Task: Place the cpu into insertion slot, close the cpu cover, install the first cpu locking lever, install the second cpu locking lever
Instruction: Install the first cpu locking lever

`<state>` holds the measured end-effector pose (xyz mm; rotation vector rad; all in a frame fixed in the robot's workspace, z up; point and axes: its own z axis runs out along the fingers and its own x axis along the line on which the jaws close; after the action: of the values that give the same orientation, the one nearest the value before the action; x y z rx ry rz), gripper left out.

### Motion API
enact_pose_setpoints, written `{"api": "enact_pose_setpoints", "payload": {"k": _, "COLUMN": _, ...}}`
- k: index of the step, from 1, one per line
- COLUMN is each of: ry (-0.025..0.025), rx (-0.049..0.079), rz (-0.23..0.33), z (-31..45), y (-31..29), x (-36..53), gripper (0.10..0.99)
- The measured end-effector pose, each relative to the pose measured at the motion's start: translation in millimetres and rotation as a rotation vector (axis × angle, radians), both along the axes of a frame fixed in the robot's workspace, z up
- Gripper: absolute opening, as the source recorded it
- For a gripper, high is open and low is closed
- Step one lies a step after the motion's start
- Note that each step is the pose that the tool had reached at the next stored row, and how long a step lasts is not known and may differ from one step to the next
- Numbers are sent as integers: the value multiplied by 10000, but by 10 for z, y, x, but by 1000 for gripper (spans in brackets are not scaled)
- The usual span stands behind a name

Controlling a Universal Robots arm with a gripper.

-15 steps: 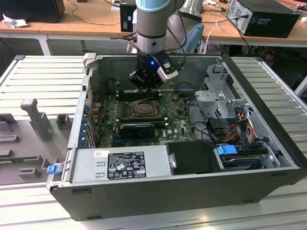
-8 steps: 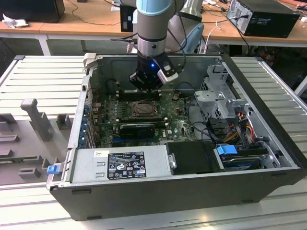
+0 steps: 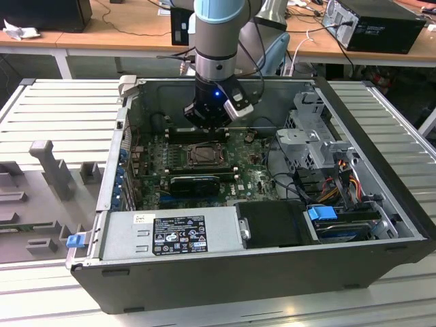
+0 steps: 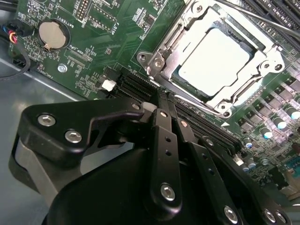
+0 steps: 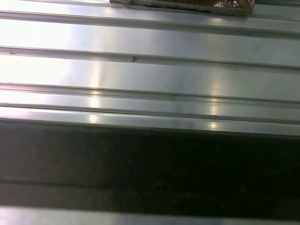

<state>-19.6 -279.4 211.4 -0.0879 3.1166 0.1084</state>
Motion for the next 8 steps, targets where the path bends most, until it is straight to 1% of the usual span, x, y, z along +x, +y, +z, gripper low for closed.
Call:
{"api": "enact_pose_setpoints", "payload": {"k": 4, "ry": 0, "rx": 0, "rz": 2, "z": 48, "y": -1, "x": -1, "gripper": 106}}
{"api": "enact_pose_setpoints", "payload": {"k": 8, "ry": 0, "rx": 2, "rz": 0, "z": 50, "y": -13, "x": -33, "gripper": 106}}
